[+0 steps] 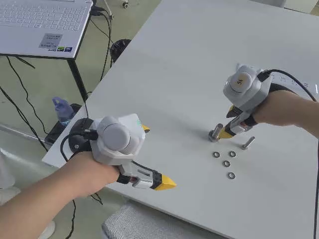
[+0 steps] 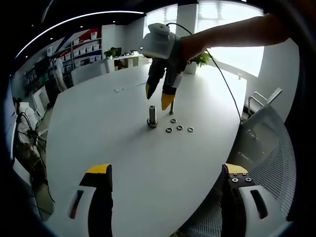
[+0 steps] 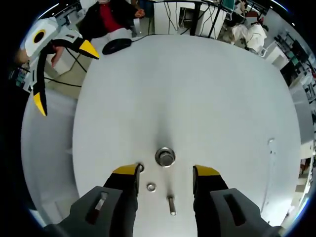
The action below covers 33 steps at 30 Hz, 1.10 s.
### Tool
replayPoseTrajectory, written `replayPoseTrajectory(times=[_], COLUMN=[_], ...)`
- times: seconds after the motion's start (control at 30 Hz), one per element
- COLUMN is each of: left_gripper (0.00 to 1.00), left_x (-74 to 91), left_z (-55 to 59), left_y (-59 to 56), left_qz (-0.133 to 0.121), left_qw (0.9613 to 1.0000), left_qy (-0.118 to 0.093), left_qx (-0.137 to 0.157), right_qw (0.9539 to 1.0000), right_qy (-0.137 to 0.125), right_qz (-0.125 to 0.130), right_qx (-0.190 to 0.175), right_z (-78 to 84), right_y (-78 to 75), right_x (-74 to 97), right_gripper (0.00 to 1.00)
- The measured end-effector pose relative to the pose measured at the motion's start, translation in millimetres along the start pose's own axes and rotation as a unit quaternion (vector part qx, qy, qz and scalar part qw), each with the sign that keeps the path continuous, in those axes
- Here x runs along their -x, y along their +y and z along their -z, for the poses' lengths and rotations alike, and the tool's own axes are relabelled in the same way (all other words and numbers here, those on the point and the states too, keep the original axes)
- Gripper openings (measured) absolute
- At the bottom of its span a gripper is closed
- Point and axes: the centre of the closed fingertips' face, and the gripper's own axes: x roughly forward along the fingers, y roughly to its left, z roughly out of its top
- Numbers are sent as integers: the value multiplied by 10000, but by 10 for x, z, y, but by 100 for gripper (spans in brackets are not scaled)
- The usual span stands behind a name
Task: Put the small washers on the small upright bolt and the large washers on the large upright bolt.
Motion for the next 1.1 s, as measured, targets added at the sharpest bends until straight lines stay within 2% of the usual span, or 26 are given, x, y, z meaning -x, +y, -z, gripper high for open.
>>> replayPoseTrajectory(times=[0.1,0.2,0.27,0.3,0.67,0.93,1.1], left_gripper=[91,91,91,91,91,90,90], left_x=[9,18,34,36,61,64,57], left_z=[4,14,-7,-8,26,25,22], left_y=[7,1,-9,-6,-9,-9,-9], left_qz=[-1,-31,-31,-39,-53,-54,-45], left_qw=[9999,10000,9999,9999,9999,9999,9999], left_qy=[-38,-1,-48,-43,32,32,27], left_qx=[110,82,125,149,109,125,140], right_qw=[10000,10000,9992,9992,9992,9992,9993], right_qy=[-50,-84,-121,-85,-273,-217,-102], right_qz=[7,-4,-2,37,-230,-301,-326], right_qx=[-23,9,383,392,181,143,176], right_z=[45,47,34,57,106,174,206], right_y=[-32,28,70,96,299,418,486], right_x=[-31,12,34,43,91,45,-66], right_gripper=[43,43,40,39,39,39,37])
